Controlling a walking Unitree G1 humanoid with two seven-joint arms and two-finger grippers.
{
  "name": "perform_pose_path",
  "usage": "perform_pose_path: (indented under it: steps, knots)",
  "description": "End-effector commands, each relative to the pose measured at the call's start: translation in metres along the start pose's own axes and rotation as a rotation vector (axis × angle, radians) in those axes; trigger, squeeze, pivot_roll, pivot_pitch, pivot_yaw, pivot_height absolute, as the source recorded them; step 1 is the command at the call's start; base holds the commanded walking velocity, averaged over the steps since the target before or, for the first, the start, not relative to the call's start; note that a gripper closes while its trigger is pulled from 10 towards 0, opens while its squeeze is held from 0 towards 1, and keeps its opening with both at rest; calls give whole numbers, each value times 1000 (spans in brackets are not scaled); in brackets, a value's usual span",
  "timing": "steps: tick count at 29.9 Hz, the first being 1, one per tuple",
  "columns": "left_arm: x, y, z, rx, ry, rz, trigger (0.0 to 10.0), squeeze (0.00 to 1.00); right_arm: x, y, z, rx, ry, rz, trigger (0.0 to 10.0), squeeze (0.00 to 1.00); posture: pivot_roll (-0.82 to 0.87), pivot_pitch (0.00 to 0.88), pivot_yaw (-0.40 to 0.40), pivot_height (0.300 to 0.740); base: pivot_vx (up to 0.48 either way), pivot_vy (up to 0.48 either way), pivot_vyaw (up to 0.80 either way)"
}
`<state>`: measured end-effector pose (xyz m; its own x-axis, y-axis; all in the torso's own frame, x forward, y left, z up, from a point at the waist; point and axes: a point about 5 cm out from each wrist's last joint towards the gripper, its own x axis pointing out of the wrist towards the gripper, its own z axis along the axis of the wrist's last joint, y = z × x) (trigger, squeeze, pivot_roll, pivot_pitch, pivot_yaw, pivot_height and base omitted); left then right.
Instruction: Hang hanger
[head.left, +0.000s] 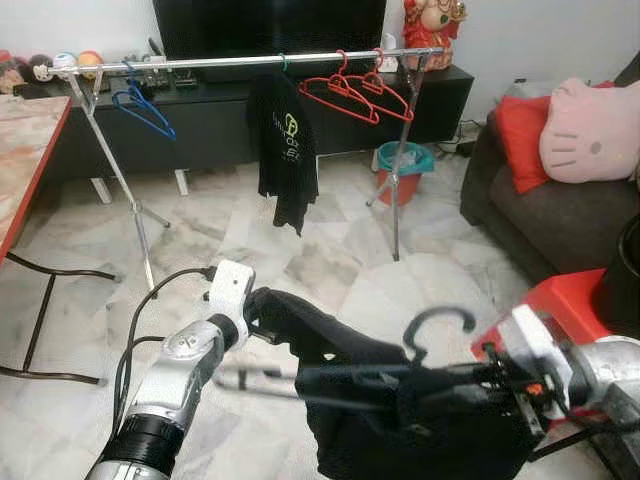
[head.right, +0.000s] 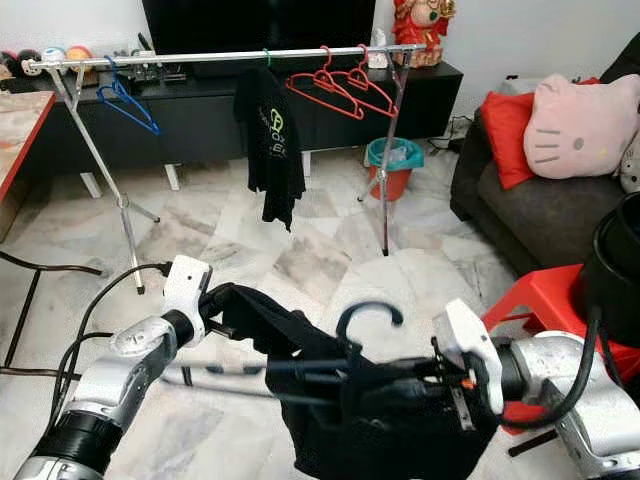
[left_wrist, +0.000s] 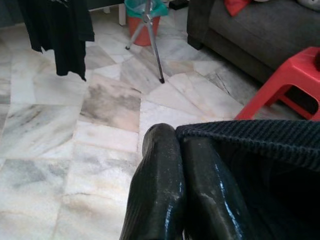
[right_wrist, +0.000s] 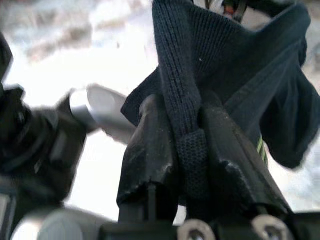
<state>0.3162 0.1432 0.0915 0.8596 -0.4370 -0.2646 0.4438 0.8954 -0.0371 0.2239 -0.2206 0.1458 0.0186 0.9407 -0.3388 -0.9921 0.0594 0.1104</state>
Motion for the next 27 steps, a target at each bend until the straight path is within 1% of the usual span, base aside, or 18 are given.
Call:
perform_pose_path:
  steps: [1,4,6,7,8,11,12,13,15,17,19,20,22,23,24,27]
  knots:
    - [-26,59,-1,44,60,259,10000,0,-17,10,-11,21,137,76,10000,0,50,0,-3,740,0,0,0]
    - [-26,59,-1,43,60,260,10000,0,-19,10,-20,22,216,62,10000,0,52,0,-3,740,0,0,0]
    - [-26,59,-1,43,60,260,10000,0,-19,10,-22,17,233,53,10000,0,50,0,-3,740,0,0,0]
    - [-26,59,-2,43,63,261,10000,0,-18,5,-24,-4,256,11,10000,0,50,0,-2,740,0,0,0]
    - [-25,58,-3,55,73,266,10000,0,-17,-5,-27,-46,288,-76,10000,0,51,0,-4,740,0,0,0]
    - [-24,60,-4,85,97,276,10000,0,-18,-25,-34,-155,413,-225,10000,0,49,0,0,740,0,0,0]
    - [-23,60,-4,97,104,277,10000,0,-17,-31,-34,-174,413,-264,10000,0,51,0,-1,740,0,0,0]
    - [-23,60,-4,97,104,277,10000,0,-17,-31,-34,-174,413,-264,10000,0,51,0,-1,740,0,0,0]
    - [-23,61,-4,116,118,278,10000,0,-13,-37,-30,-192,367,-303,10000,0,54,0,-1,740,0,0,0]
    - [-23,62,-10,183,179,280,10000,0,-5,-40,-20,-225,290,-310,10000,0,56,0,-5,740,0,0,0]
    - [-23,62,-14,176,200,275,10000,0,-2,-42,-17,-225,256,-314,10000,0,56,0,-5,740,0,0,0]
    - [-23,61,-18,204,227,258,10000,0,1,-43,-13,-226,216,-311,10000,0,54,0,-3,740,0,0,0]
    - [-22,59,-21,228,251,241,10000,0,3,-45,-8,-226,172,-310,10000,0,52,0,-2,740,0,0,0]
    - [-22,54,-26,241,273,211,10000,0,5,-43,-2,-210,99,-286,10000,0,54,0,-11,740,0,0,0]
    - [-21,52,-28,243,281,201,10000,0,6,-41,0,-204,73,-263,10000,0,54,0,-15,740,0,0,0]
    - [-20,49,-31,251,290,195,10000,0,5,-38,2,-206,56,-246,10000,0,51,0,-19,740,0,0,0]
